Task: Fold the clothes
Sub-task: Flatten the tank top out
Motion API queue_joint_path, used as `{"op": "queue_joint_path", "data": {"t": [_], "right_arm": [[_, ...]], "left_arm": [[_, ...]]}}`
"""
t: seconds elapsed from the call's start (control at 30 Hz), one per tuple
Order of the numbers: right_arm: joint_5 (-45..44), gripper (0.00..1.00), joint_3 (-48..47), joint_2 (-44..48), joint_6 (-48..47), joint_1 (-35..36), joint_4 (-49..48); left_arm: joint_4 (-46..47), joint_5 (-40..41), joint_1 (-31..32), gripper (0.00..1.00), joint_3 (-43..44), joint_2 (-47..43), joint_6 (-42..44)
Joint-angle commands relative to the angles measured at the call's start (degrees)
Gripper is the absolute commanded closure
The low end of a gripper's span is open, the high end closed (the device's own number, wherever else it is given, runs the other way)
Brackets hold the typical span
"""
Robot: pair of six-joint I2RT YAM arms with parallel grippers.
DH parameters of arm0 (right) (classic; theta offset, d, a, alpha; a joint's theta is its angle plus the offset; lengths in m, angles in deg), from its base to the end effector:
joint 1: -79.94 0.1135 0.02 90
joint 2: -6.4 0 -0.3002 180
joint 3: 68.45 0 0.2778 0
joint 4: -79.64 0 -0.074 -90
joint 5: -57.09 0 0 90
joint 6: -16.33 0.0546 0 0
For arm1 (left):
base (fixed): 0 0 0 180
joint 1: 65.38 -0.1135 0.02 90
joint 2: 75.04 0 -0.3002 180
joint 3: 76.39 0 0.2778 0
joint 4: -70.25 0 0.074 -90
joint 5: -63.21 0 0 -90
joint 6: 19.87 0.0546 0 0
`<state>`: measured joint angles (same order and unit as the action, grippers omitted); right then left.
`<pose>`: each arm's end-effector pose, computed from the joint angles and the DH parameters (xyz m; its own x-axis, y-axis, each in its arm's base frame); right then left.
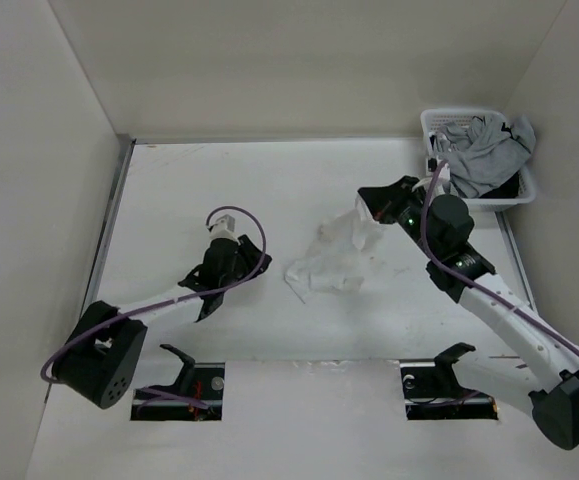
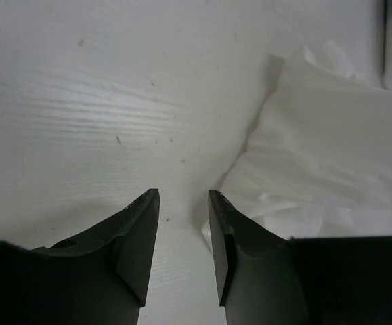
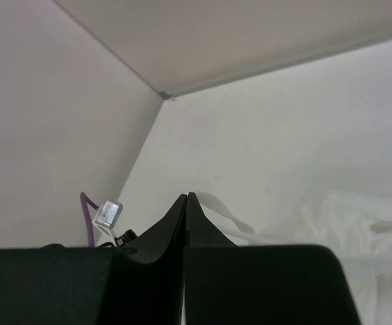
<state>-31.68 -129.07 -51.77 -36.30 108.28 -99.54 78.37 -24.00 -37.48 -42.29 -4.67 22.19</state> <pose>0.2351 0.1281 0.3841 -0.2796 0.5386 -0.7948 -0.4074 0.6830 0.6062 0.2279 -0.1177 0.1713 -0.5982 -0.5224 -0.6077 -0.0219 0.7687 -0.6392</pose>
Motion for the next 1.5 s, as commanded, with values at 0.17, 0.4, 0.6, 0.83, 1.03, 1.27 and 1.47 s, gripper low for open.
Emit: {"op": "queue_joint_path", "data": {"t": [0.17, 0.4, 0.6, 0.83, 1.03, 1.27, 1.47], "right_arm": [[2.81, 1.0, 11.75, 7.89, 4.03, -5.17, 1.11], [2.37, 1.0, 7.46, 7.29, 2.81, -5.71, 1.38], [1.75, 1.0, 0.95, 6.06, 0.52, -3.95, 2.87], [1.49, 1.0, -1.95, 4.91, 0.16, -3.42, 2.61], [2.8, 1.0, -10.29, -0.44, -0.1, -5.0, 1.73], [3.07, 1.0, -25.49, 0.33, -2.99, -5.62, 4.62], [1.14, 1.0, -31.57, 6.66, -7.04, -3.34, 9.19]], "left_arm": [[6.99, 0.38, 9.66, 0.69, 6.76, 7.41, 2.85], [4.89, 8.62, 17.31, 0.56, 10.97, 12.24, 9.26], [3.48, 12.94, 18.19, 0.53, 14.05, 17.43, 12.17], [3.39, 12.86, 19.43, 0.82, 15.72, 19.89, 14.02], [0.41, 16.28, 15.48, 0.98, 19.32, 13.76, 12.96], [-4.95, 20.59, 15.03, 0.99, 22.49, -2.14, 15.95], [-11.45, 25.85, 20.12, 0.99, 21.97, -17.44, 19.28]]}}
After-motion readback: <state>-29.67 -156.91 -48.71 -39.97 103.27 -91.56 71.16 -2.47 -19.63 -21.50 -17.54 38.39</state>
